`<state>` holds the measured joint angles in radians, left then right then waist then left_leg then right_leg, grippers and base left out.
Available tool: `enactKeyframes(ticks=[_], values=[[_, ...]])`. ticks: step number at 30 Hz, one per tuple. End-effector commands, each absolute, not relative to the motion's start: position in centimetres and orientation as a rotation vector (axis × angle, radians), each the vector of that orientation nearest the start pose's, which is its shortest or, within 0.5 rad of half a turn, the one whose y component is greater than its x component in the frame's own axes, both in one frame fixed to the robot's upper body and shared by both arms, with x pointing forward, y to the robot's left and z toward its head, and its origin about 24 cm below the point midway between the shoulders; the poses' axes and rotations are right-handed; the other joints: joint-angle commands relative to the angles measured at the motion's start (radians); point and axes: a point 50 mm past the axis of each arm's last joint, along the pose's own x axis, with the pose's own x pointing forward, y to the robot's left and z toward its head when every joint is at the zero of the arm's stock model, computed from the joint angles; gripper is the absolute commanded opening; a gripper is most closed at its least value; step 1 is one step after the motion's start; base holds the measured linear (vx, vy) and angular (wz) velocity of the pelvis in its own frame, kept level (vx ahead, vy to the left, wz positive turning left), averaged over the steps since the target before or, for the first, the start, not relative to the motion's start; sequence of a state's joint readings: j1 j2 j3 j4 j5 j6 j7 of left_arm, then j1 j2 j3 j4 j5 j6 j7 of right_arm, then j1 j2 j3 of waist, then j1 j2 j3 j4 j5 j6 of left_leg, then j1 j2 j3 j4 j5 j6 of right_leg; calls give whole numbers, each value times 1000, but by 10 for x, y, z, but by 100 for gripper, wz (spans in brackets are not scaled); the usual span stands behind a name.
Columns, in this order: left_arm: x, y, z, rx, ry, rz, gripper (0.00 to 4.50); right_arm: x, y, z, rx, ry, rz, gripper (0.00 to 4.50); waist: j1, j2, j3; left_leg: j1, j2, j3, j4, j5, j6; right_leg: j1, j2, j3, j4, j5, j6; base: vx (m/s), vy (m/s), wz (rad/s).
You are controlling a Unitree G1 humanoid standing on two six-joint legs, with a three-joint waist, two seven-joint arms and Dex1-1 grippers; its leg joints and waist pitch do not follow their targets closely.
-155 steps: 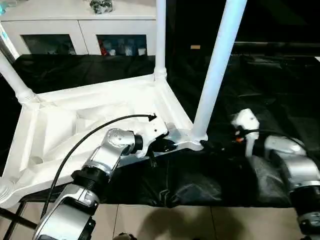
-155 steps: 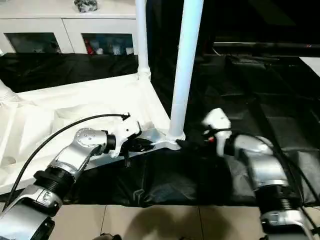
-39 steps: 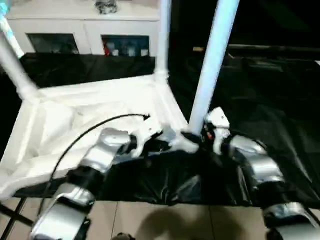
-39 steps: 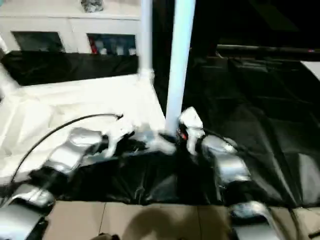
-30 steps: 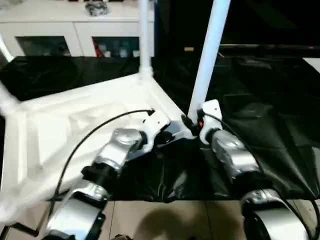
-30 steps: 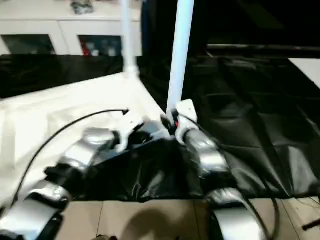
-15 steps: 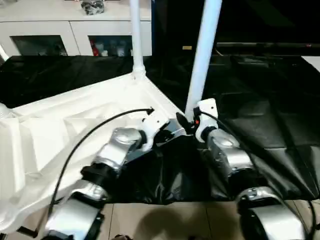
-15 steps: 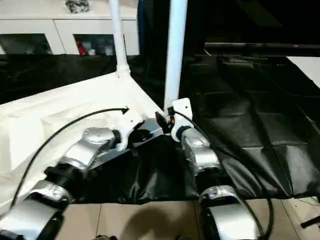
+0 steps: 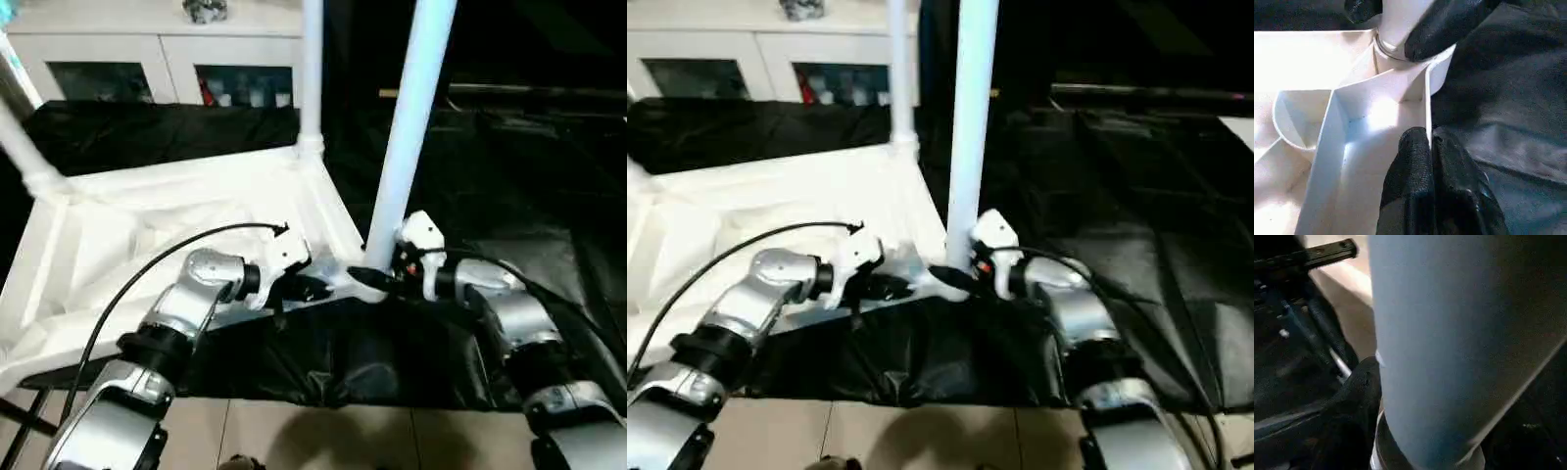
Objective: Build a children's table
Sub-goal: Rotate leg to tighten
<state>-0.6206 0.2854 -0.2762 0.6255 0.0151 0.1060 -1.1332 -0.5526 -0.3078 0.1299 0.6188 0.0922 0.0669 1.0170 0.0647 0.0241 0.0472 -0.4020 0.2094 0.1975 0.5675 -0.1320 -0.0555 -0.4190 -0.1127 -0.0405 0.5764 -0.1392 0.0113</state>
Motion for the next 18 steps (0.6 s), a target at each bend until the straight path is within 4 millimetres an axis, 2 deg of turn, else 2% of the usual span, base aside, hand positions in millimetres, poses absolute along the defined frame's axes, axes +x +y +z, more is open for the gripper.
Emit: enactKeyframes(ticks=[1, 2, 5, 10, 13, 14, 15, 16, 17, 18], values=[[322, 96, 66, 362, 305, -1361, 0, 320, -129, 54, -182, 280, 1166, 234, -2, -5, -71, 32, 11, -1, -63, -382, 26, 39, -9, 9, -64, -330, -195, 0, 0, 0], [321, 99, 66, 366, 319, -1383, 0, 318, -132, 56, -196, 301, 1207, 234, -1, -7, -70, 35, 10, -2, -64, -398, 21, 39, -9, 8, -68, -360, -186, 0, 0, 0], [320, 102, 66, 368, 332, -1398, 0, 315, -133, 57, -205, 318, 1239, 204, -1, -8, -69, 32, 11, -3, -65, -399, 20, 38, -9, 9, -67, -368, -180, 0, 0, 0], [318, 104, 65, 366, 347, -1412, 0, 312, -131, 56, -194, 334, 1272, 197, -1, -9, -70, 32, 11, -3, -65, -397, 16, 37, -10, 9, -66, -365, -183, 0, 0, 0], [322, 102, 64, 370, 346, -1358, 0, 311, -126, 53, -185, 329, 1259, 197, -2, -9, -69, 33, 11, -4, -65, -402, 13, 35, -11, 10, -67, -373, -180, 0, 0, 0], [328, 101, 63, 372, 344, -1279, 0, 313, -122, 49, -187, 333, 1193, 197, -3, -8, -68, 35, 11, -4, -65, -411, 7, 32, -11, 11, -69, -385, -176, 0, 0, 0], [328, 101, 63, 372, 344, -1279, 0, 313, -122, 49, -187, 333, 1193, 197, -4, -9, -67, 35, 10, -5, -66, -414, 5, 32, -11, 11, -70, -392, -173, 0, 0, 0], [336, 97, 63, 374, 334, -1176, 0, 324, -118, 42, -187, 329, 1025, 197, -8, -9, -66, 33, 9, -5, -66, -412, -4, 29, -12, 11, -71, -411, -165, 0, 0, 0], [338, 96, 63, 371, 333, -1156, 0, 326, -118, 41, -181, 329, 983, 197, -12, -9, -64, 34, 5, -5, -66, -426, -10, 26, -10, 10, -74, -435, -159, 0, 0, 0], [343, 93, 64, 362, 328, -1092, 0, 333, -116, 37, -155, 330, 855, 196, -15, -10, -65, 34, 4, -9, -66, -433, -21, 30, -15, 7, -78, -481, -141, 0, 0, 0]])
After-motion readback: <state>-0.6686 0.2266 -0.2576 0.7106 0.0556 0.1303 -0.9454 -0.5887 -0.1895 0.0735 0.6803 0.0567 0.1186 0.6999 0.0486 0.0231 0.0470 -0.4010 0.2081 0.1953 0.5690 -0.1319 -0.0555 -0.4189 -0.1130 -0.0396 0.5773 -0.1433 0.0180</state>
